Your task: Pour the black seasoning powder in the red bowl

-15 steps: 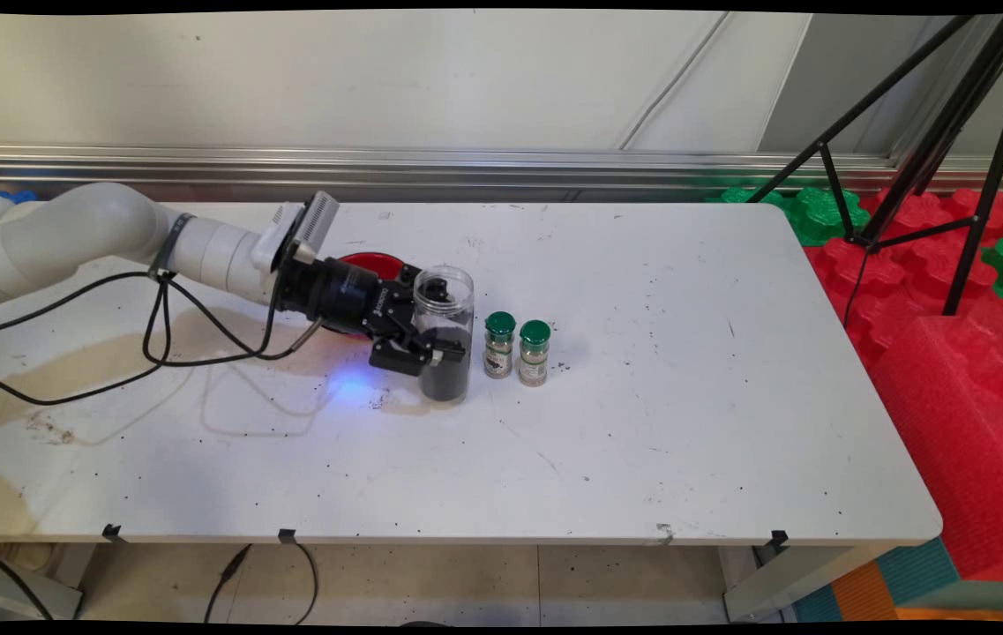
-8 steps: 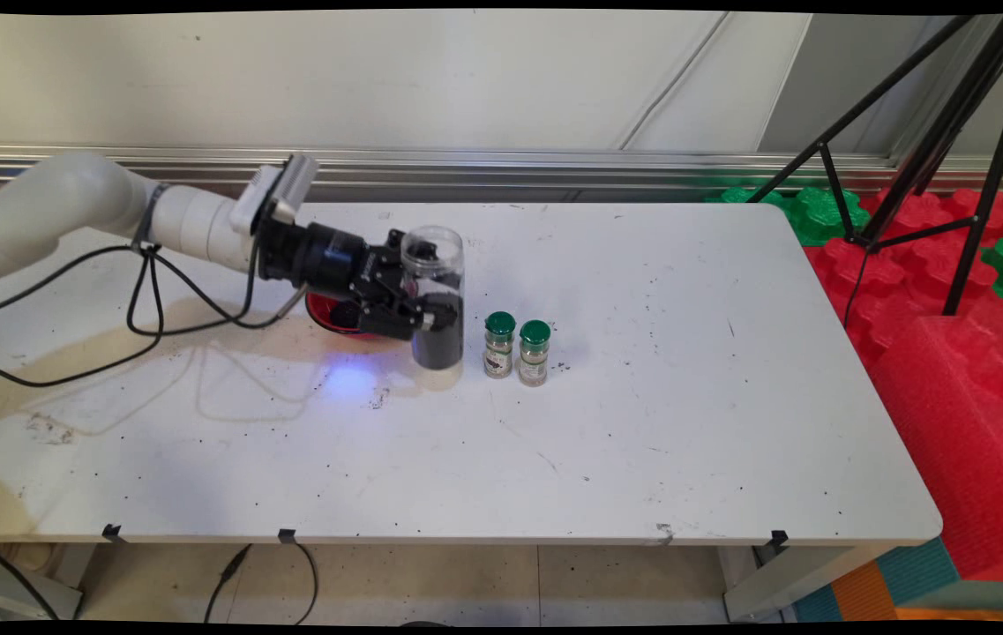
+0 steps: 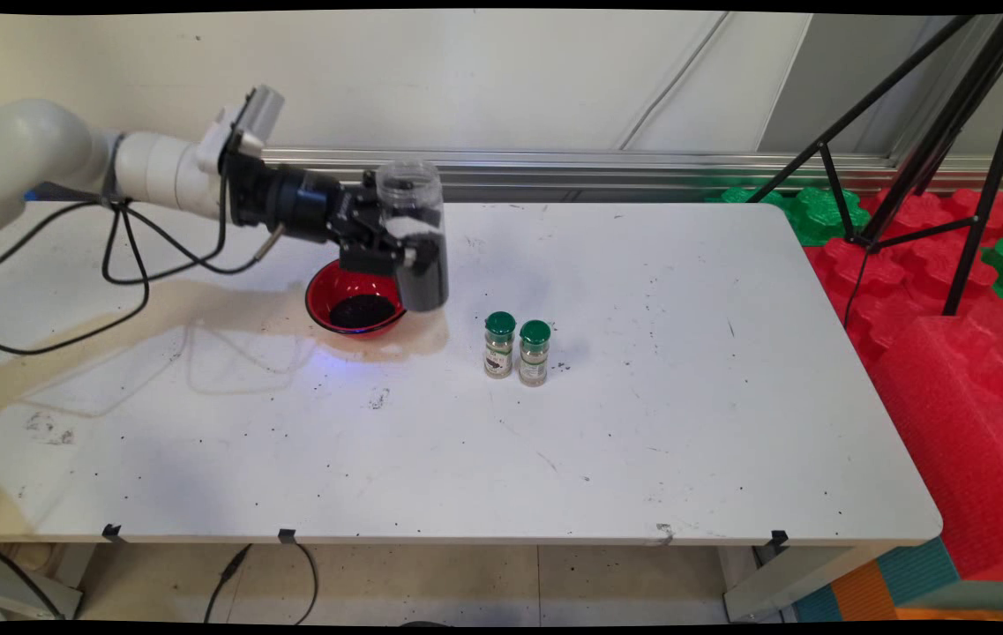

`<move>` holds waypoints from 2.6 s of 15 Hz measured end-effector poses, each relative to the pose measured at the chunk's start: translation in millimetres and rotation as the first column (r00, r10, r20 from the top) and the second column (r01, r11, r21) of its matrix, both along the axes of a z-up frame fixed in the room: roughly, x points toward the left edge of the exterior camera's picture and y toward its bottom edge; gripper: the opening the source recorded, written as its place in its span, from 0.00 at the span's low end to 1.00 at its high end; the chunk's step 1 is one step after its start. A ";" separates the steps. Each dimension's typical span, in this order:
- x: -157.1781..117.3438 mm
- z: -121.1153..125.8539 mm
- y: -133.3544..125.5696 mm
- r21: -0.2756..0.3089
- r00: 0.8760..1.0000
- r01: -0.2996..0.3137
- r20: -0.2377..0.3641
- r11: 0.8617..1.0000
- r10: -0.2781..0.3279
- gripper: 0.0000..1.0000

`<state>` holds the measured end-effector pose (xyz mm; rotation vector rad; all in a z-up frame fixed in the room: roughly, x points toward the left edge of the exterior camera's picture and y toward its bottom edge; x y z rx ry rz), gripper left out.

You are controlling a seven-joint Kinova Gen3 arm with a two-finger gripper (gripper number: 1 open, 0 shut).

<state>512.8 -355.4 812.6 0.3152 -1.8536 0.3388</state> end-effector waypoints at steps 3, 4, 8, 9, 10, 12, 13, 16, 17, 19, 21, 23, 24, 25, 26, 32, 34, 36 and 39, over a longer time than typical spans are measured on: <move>14.4 17.2 -6.9 -0.033 0.999 -0.030 0.012 0.999 0.031 0.00; 18.5 21.9 -8.9 -0.043 0.999 -0.038 0.017 0.998 0.039 0.00; 36.7 39.7 -18.0 -0.095 0.996 -0.068 0.051 0.993 0.073 0.00; 41.8 43.3 -20.6 -0.110 0.995 -0.075 0.063 0.991 0.082 0.00; 45.8 46.1 -23.0 -0.123 0.993 -0.080 0.074 0.989 0.089 0.00; 52.6 49.9 -27.7 -0.148 0.990 -0.085 0.096 0.985 0.100 0.00; 57.6 52.0 -30.8 -0.166 0.988 -0.088 0.113 0.982 0.108 0.00; 73.8 55.3 -40.5 -0.226 0.976 -0.095 0.173 0.969 0.136 0.00; 79.3 55.3 -43.8 -0.248 0.970 -0.094 0.195 0.964 0.144 0.00; 86.8 54.4 -47.4 -0.282 0.961 -0.085 0.229 0.955 0.154 0.00; 93.2 53.1 -50.5 -0.315 0.952 -0.075 0.260 0.946 0.162 0.00; 99.4 50.5 -54.2 -0.353 0.940 -0.059 0.295 0.934 0.170 0.00; 102.3 48.6 -55.5 -0.372 0.933 -0.049 0.314 0.927 0.175 0.00; 104.2 46.6 -56.7 -0.388 0.927 -0.039 0.330 0.921 0.179 0.00; 105.2 45.1 -57.4 -0.399 0.922 -0.032 0.341 0.916 0.181 0.00; 109.2 33.0 -60.4 -0.481 0.886 0.033 0.420 0.876 0.197 0.00; 109.8 28.8 -60.3 -0.505 0.871 0.059 0.447 0.861 0.202 0.00; 109.9 23.3 -60.4 -0.535 0.849 0.099 0.485 0.839 0.209 0.00; 109.6 16.7 -59.8 -0.570 0.819 0.158 0.532 0.806 0.216 0.00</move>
